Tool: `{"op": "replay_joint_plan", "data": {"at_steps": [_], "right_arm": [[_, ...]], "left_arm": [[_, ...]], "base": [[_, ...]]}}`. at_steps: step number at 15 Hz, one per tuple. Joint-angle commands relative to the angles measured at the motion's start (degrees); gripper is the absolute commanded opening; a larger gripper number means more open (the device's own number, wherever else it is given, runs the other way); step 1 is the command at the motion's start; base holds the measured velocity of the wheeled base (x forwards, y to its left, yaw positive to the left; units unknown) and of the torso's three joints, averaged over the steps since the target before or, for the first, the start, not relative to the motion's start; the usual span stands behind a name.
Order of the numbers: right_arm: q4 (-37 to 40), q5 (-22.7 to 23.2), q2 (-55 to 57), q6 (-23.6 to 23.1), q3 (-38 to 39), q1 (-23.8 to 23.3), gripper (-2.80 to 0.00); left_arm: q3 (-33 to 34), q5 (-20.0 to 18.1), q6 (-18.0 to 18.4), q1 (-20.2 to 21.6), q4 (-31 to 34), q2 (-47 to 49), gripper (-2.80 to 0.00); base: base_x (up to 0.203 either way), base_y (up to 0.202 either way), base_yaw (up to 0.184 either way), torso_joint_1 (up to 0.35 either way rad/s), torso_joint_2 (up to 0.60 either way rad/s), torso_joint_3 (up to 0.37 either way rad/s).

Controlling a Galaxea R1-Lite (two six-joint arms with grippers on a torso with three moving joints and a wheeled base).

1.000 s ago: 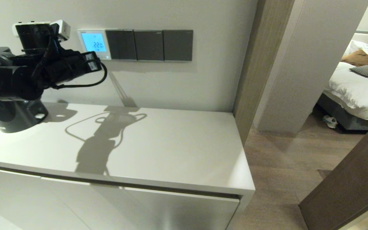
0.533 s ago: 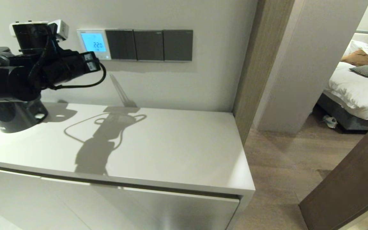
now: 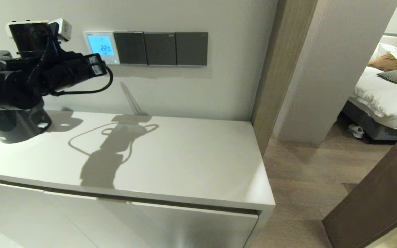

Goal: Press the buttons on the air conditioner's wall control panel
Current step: Press the temperature decrease button

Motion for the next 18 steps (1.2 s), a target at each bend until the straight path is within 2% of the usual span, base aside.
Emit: {"op": "replay_joint_plan", "data": {"at_steps": [1, 18], "right_arm": [[0.0, 0.0, 0.1, 0.0, 0.1, 0.0, -2.80], [0.0, 0.0, 0.1, 0.0, 0.1, 0.0, -2.80]], "left_arm": [[-0.3, 0.0, -0.1, 0.0, -0.1, 0.5, -2.80], [-1.4, 0.0, -0.1, 0.0, -0.1, 1.9, -2.80]], "base": [[0.000, 0.000, 0.000, 0.000, 0.00, 0.000], [0.000, 0.000, 0.000, 0.000, 0.00, 0.000]]}}
